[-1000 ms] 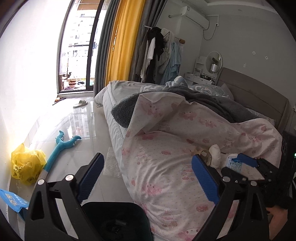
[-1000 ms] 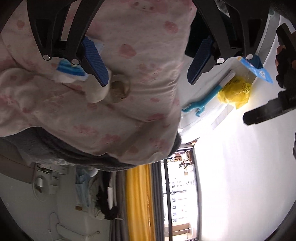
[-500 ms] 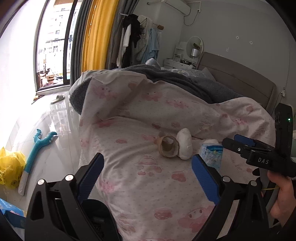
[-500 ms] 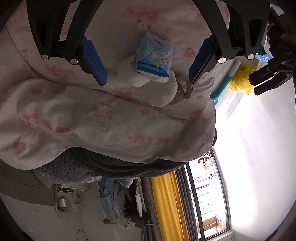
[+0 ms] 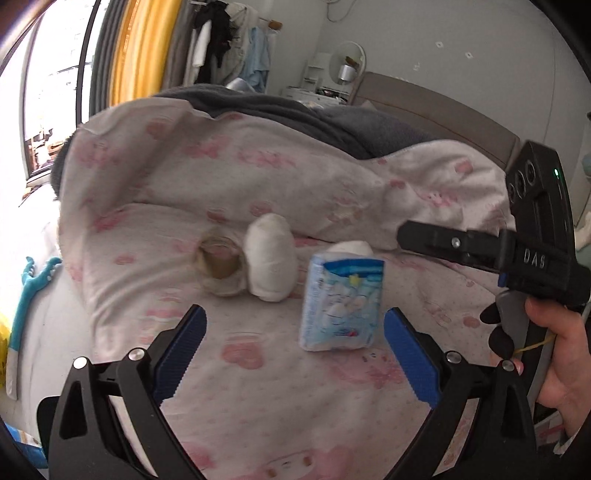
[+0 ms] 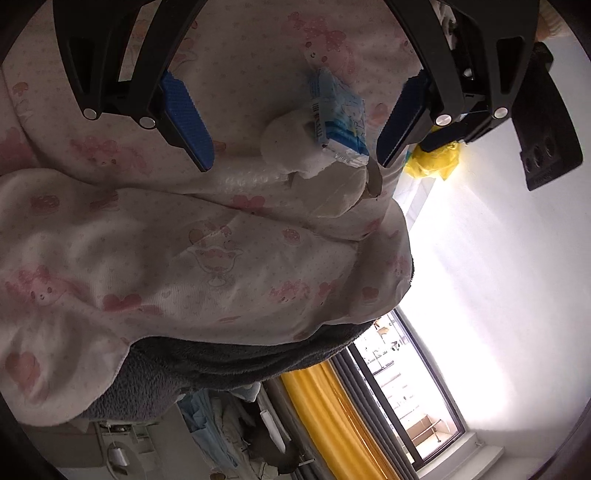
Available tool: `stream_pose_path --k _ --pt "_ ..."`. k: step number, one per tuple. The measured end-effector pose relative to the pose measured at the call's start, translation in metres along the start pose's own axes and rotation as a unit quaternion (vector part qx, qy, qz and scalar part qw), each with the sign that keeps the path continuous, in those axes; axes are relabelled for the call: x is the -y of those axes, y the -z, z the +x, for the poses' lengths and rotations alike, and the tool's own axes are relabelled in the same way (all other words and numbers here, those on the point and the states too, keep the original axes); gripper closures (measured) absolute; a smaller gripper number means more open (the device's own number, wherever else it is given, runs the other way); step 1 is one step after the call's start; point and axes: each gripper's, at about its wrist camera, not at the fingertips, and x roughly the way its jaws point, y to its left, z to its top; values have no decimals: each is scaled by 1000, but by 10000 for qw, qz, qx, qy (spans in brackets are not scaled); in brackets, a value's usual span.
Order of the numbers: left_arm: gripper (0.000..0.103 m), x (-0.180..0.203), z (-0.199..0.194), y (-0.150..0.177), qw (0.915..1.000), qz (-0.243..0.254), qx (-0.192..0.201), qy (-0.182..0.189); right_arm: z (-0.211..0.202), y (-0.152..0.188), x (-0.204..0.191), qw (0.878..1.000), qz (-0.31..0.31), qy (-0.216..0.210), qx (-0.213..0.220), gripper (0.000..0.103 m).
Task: Collect trash
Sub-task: 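Grasp the blue tissue pack with left gripper while right grasps a white cotton ball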
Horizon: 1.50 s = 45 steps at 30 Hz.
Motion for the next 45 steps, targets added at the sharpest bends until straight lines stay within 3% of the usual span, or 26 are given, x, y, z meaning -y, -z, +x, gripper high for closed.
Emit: stream_pose_path --k 13,14,17,20,21,23,26,34,40,42,45 --pt "6 29 42 5 9995 156 -290 -8 4 3 39 9895 1246 -721 -95 13" --pt "8 30 43 5 9994 176 -285 -20 4 4 40 9880 1347 -757 -79 13" --pt "27 31 47 5 9990 198 -406 38 6 7 43 9822 1648 -906 -36 14" --pt "35 36 50 7 9982 300 -495 123 10 8 40 9791 1792 -965 -55 18" --pt "43 38 51 8 9980 319 -530 157 11 8 39 9787 1822 -944 -77 18" --pt "47 39 48 9 9978 328 -519 239 14 8 36 9790 1823 -910 -108 19" --pt "49 37 38 7 9982 213 -416 385 16 8 31 9810 1752 -824 -120 19" --pt "49 10 10 3 9994 18 -269 206 24 6 21 9870 1559 -298 -269 23" --pt "49 -17 -12 3 9995 -19 -291 -129 18 3 1 9955 794 308 -409 23" --pt "49 -28 -17 3 9993 -74 -290 -236 17 6 -10 9955 434 630 -565 23" --pt "49 -45 -30 3 9989 -122 -254 -368 23 16 -21 9933 104 778 -843 24"
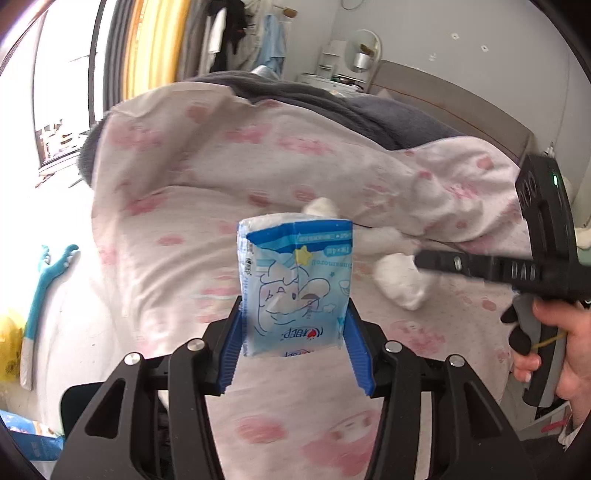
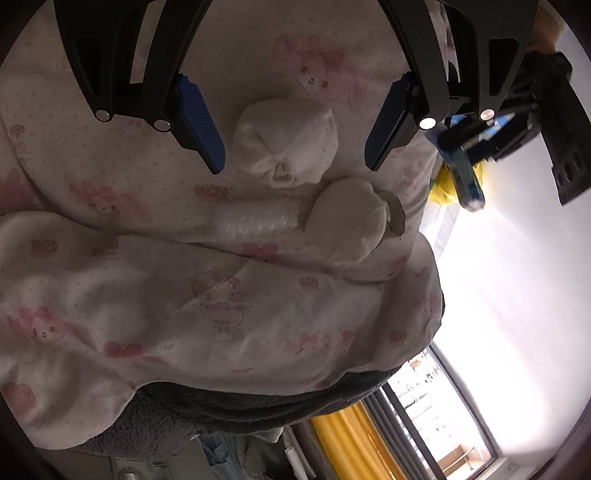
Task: Collect trash
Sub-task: 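Grasp the blue tissue pack with left gripper while right grasps a white cotton ball, then carry both items over the teal bin and open both grippers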
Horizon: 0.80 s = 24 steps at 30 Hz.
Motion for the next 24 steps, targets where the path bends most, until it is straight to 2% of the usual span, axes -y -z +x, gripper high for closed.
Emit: stream_pose_path --k 2,3,4,7,11,17,20,24 --pt "49 -9 -8 0 9999 46 29 -93 6 4 -4 9995 -131 263 -150 31" --pt "49 -15 -13 0 9999 57 38 -146 10 5 -4 9990 -154 357 -228 38" --pt "49 -20 -17 0 9998 57 47 -197 13 6 -5 9988 -139 401 -262 45" --pt "49 -32 -29 0 9994 -16 83 -327 12 5 -10 9985 -188 465 -212 54" --pt "49 -51 -34 -1 9986 -268 73 -447 2 0 -24 9973 -451 562 117 55" --pt "49 -74 -34 14 9968 -329 -220 -701 -5 -6 -47 9913 -784 862 619 55" --pt "49 -88 -34 22 9951 -430 -359 -818 -11 -11 -56 9917 -671 674 868 55" --pt "49 -109 -33 34 9916 -627 -614 -953 -14 -15 -82 9889 -857 543 1088 55"
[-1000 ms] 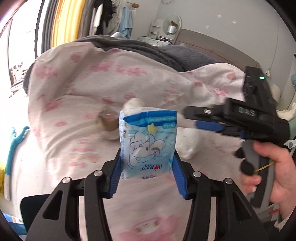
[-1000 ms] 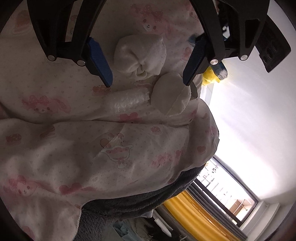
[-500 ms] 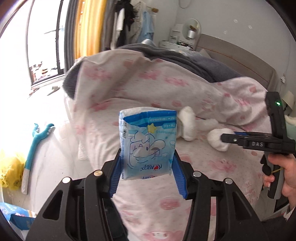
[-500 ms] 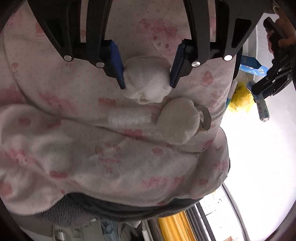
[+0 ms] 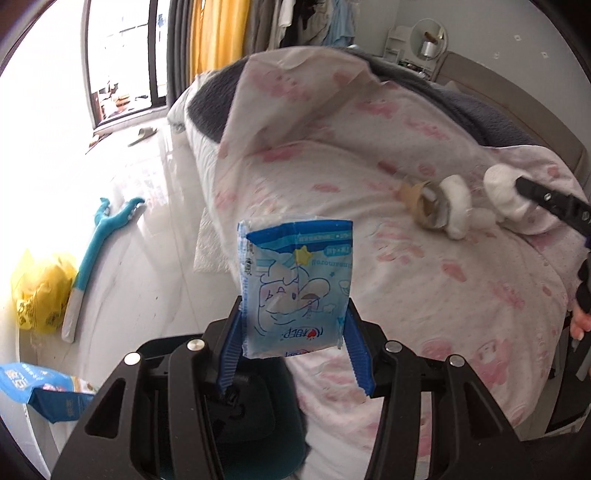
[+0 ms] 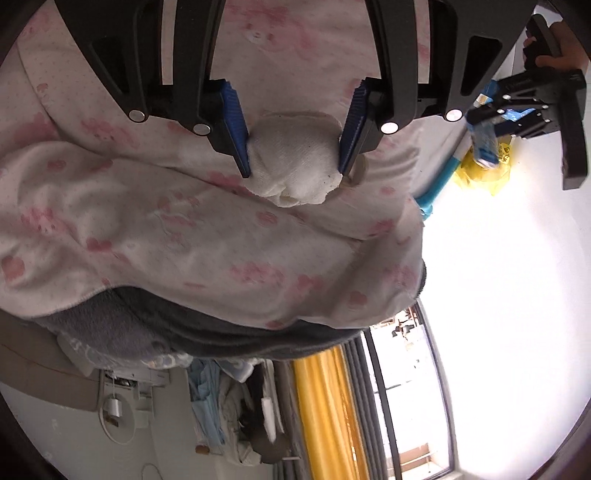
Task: Collect trash
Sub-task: 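Carry both items over the teal bin and open both grippers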
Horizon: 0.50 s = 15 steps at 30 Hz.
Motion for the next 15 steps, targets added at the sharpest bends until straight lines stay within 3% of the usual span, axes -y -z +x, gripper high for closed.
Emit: stream_pose_path --k 15 --pt "49 -59 21 35 9944 -533 -907 -133 14 1 -93 9963 -472 -706 -130 55"
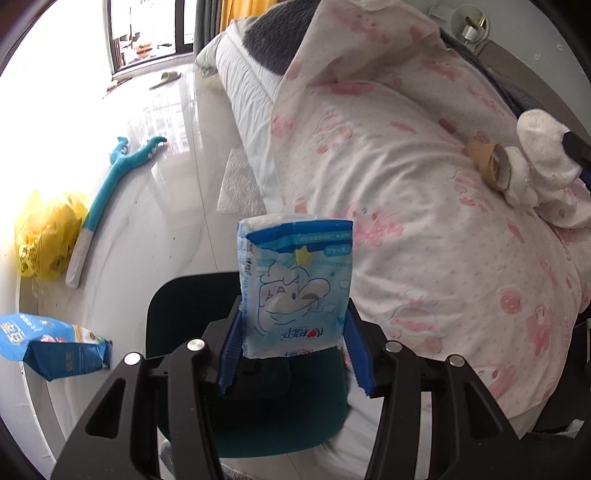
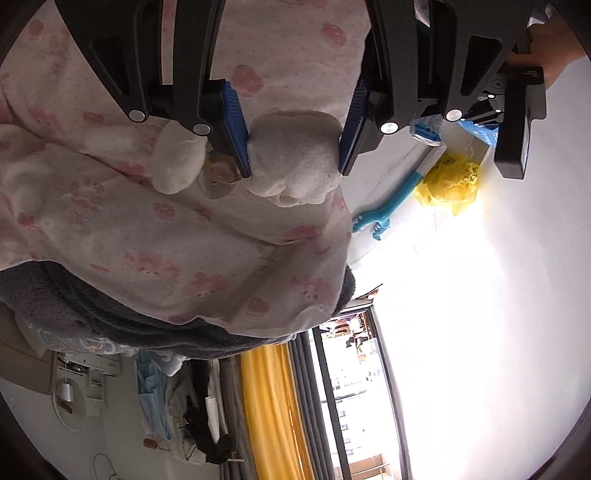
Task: Collect trash
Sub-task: 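Carry both items over the teal bin and open both grippers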
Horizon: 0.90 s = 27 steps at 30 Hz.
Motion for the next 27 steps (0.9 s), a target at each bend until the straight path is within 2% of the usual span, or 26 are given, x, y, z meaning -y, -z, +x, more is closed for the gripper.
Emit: stream_pose_path --k 11,19,22,27 --pt "49 -34 15 23 9980 -119 -622 -42 29 11 -66 9969 -244 -649 -383 55" --pt "49 -56 20 40 9956 -161 -928 -14 55 24 -102 9922 -421 -882 -767 55" --pt "45 -63 19 43 9953 -140 -956 -13 67 28 -111 9905 -395 -956 -912 55" --pt "28 -75 13 47 9958 -149 -900 -39 80 34 -125 9879 -400 -1037 -1079 55"
